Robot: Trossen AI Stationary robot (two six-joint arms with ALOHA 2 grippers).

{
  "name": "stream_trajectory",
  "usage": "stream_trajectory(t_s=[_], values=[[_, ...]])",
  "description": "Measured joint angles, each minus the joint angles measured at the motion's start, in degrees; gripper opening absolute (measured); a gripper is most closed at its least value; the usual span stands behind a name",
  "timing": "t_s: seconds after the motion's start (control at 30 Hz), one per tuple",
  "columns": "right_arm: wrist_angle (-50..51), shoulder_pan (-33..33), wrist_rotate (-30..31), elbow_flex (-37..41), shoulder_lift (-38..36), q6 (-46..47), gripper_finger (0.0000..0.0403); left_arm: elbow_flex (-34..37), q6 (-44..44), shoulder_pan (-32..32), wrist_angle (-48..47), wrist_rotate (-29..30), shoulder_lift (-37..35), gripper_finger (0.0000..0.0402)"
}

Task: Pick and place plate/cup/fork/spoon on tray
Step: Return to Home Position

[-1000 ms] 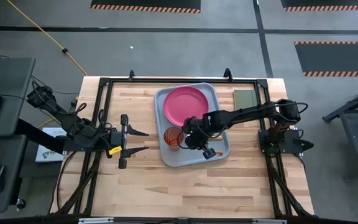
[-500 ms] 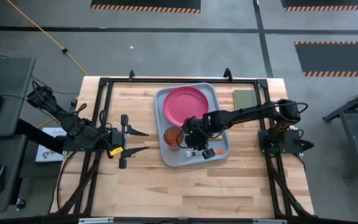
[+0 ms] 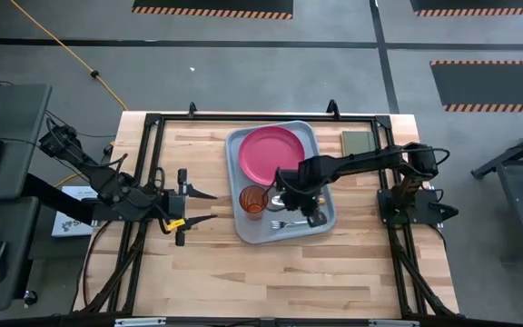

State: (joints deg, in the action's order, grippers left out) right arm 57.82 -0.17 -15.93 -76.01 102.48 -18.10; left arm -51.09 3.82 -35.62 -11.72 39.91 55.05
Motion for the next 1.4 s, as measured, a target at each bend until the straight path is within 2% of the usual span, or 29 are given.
stream_trajectory(t_s=[0.07, 0.13, 0.27, 0.43, 0.57, 0.73, 0.9, 1.03, 1.2, 1.4], values=[[3.66, -0.91, -0.82, 0.00, 0.00, 0.73, 0.0087, 0.00, 0.38, 0.77, -2.00, -1.09, 0.01, 0.0195], [3.12, -1.58, -1.88, 1.52, -0.85, 1.22, 0.0087, 0.00, 0.71, 1.83, -3.22, -1.80, 0.04, 0.0195], [-3.36, -2.89, -4.68, 11.96, -7.16, 2.90, 0.0087, 0.02, -0.45, 4.55, -4.01, -3.78, 0.02, 0.0195], [-14.43, -3.71, -4.68, 27.76, -21.87, 11.45, 0.0087, 0.00, 2.00, 7.93, -3.43, -9.39, 0.02, 0.0195], [-25.49, -3.05, -3.95, 36.37, -35.90, 17.16, 0.0087, 0.27, 3.82, 11.32, -2.55, -12.13, 0.02, 0.0195], [-36.70, -2.31, 0.66, 43.20, -51.51, 19.62, 0.0087, 8.88, 7.61, 16.27, 9.89, -16.81, -1.45, 0.0195], [-38.76, -2.33, 5.71, 45.45, -62.02, 19.49, 0.0087, 20.79, 7.03, 23.27, 25.29, -22.47, -5.58, 0.0195], [-38.82, -2.43, 6.55, 45.46, -66.33, 19.15, 0.0087, 28.68, 3.97, 31.03, 34.71, -28.99, -10.47, 0.0195], [-38.84, -2.46, 6.58, 45.46, -67.88, 19.17, 0.0087, 35.61, -2.08, 40.68, 40.44, -39.47, -14.95, 0.0195], [-38.38, -2.46, 6.74, 45.46, -67.60, 18.11, 0.0087, 42.87, -7.47, 46.86, 44.45, -43.13, -16.69, 0.0195]])
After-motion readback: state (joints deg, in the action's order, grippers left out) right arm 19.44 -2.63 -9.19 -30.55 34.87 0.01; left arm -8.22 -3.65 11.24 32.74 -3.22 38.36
